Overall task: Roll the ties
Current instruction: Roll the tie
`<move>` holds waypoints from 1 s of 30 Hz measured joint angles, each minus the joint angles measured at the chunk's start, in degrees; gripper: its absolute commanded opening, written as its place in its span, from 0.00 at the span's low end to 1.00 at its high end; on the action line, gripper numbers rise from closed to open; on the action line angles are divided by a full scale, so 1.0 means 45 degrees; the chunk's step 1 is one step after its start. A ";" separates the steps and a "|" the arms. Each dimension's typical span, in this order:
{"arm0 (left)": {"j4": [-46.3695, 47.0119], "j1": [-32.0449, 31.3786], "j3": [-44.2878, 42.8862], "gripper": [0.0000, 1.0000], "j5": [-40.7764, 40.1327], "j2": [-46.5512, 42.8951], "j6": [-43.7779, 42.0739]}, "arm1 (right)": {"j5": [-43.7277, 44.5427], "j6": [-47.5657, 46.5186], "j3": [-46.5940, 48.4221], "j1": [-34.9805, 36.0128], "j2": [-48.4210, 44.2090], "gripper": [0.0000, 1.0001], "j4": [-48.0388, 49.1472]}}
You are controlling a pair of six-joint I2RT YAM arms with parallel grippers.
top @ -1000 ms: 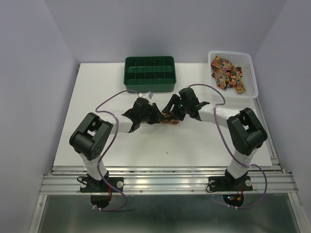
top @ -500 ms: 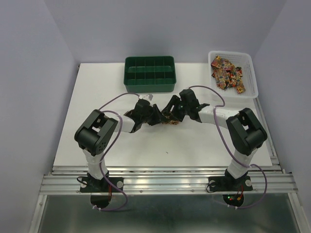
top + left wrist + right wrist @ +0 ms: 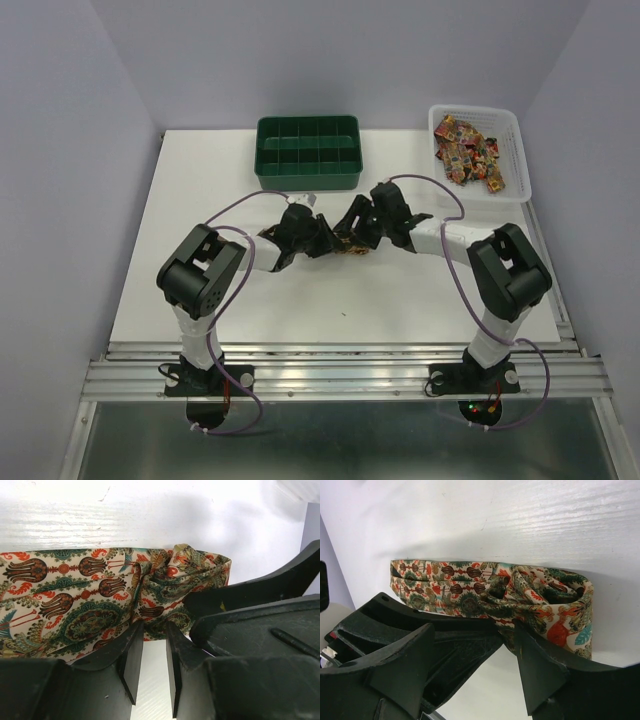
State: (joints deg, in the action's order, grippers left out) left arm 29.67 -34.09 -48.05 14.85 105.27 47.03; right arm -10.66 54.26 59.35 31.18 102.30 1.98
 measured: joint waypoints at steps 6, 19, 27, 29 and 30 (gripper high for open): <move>-0.0277 -0.0010 -0.0189 0.36 -0.0257 0.0000 -0.0058 | 0.0850 -0.0874 0.0000 0.0005 -0.0962 0.70 -0.0743; -0.0753 -0.0151 -0.0364 0.36 -0.0627 0.0000 -0.0199 | 0.2594 -0.2958 -0.2322 -0.0665 -0.3925 0.67 -0.0845; -0.0986 -0.0189 -0.0525 0.36 -0.0690 0.0000 -0.0257 | 0.2127 -0.3973 -0.3614 -0.0845 -0.3453 0.66 0.1263; -0.1015 -0.0194 -0.0525 0.36 -0.0695 0.0000 -0.0257 | 0.1933 -0.4036 -0.3677 -0.0855 -0.3206 0.65 0.1904; -0.1035 -0.0204 -0.0534 0.36 -0.0704 0.0000 -0.0257 | 0.1885 -0.4051 -0.3701 -0.0860 -0.3138 0.65 0.2123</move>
State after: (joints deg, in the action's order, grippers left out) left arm 25.02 -35.00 -50.46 11.68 105.27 45.87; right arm -2.17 36.03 42.70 27.31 88.18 11.53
